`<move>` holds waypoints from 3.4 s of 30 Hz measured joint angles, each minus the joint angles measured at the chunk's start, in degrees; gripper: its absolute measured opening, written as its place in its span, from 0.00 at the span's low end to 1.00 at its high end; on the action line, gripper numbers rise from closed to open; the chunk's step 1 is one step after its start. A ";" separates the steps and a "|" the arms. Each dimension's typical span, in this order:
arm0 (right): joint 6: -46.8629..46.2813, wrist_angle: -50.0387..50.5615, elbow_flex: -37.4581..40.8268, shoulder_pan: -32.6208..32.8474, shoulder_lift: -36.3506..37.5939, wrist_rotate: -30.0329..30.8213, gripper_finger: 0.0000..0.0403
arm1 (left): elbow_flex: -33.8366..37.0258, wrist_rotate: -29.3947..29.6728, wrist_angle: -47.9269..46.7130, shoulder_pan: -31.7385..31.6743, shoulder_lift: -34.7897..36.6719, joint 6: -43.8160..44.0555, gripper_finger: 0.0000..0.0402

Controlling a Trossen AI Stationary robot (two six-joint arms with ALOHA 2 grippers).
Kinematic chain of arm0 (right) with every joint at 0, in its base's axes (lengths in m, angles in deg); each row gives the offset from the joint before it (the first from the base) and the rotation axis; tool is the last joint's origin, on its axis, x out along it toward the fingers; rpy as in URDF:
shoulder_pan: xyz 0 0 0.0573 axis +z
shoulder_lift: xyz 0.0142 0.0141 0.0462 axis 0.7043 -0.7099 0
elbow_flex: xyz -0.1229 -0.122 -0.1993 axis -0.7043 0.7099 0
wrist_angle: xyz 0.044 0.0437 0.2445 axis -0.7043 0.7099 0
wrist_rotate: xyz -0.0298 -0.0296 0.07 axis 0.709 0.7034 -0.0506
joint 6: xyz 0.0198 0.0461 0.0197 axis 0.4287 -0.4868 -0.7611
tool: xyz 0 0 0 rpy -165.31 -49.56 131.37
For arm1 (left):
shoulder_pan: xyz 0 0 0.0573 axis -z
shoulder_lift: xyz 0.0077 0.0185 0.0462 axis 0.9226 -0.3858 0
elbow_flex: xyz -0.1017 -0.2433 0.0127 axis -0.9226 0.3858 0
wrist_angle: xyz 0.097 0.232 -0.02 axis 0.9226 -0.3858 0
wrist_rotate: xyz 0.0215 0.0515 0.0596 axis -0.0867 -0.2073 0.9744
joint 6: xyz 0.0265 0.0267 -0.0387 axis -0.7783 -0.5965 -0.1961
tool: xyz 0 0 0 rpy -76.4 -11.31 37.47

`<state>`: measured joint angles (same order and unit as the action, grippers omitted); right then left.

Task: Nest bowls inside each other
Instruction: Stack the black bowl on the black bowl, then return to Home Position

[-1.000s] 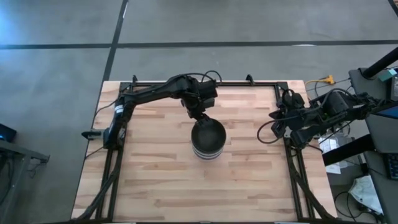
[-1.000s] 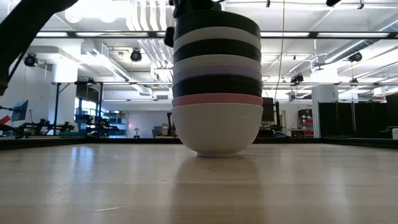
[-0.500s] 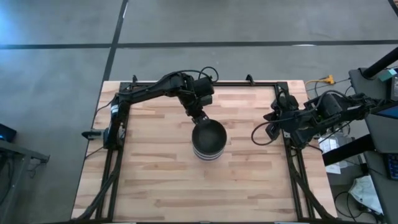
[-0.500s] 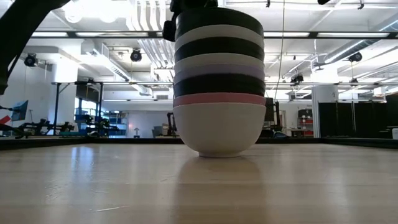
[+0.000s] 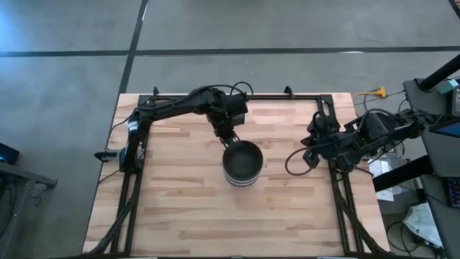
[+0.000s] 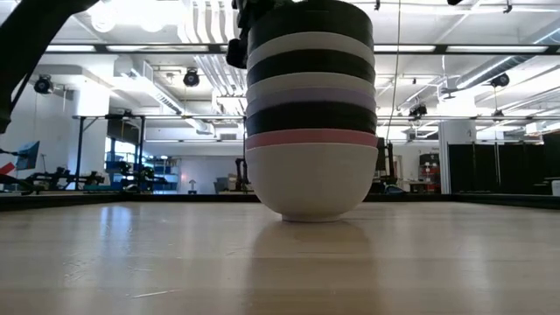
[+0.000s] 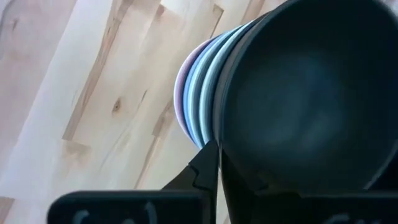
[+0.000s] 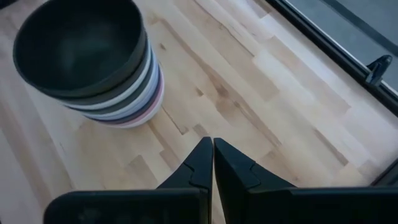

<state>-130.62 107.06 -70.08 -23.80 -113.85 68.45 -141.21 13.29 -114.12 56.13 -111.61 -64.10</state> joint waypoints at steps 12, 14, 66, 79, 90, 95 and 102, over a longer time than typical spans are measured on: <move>0.29 -1.94 0.00 0.91 -0.15 0.30 0.02 | -0.33 1.57 0.22 0.10 3.02 -0.24 0.00; 2.37 -4.68 0.46 1.01 -0.13 0.46 0.02 | -0.33 1.71 0.25 0.61 4.13 -0.96 0.00; 11.69 -68.50 22.11 0.23 -7.35 0.73 0.02 | 50.03 5.47 48.39 10.45 38.41 -9.07 0.00; 39.69 -115.42 16.19 -11.78 -11.13 -21.93 0.02 | 50.41 4.64 81.61 9.54 51.01 -14.97 0.00; 48.37 -90.66 9.73 -21.82 11.34 -22.58 0.02 | 50.78 15.24 63.52 3.67 71.88 -19.57 0.00; 48.13 -88.62 14.60 -21.78 22.91 -22.52 0.02 | 51.10 17.04 52.64 3.69 80.55 -15.85 0.00; 44.00 -94.16 32.11 -21.75 37.28 -17.94 0.02 | 57.14 22.61 49.45 3.67 94.02 -14.64 0.00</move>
<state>-86.62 12.89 -37.97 -45.55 -76.57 50.51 -84.07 35.90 -64.67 59.80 -17.59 -78.74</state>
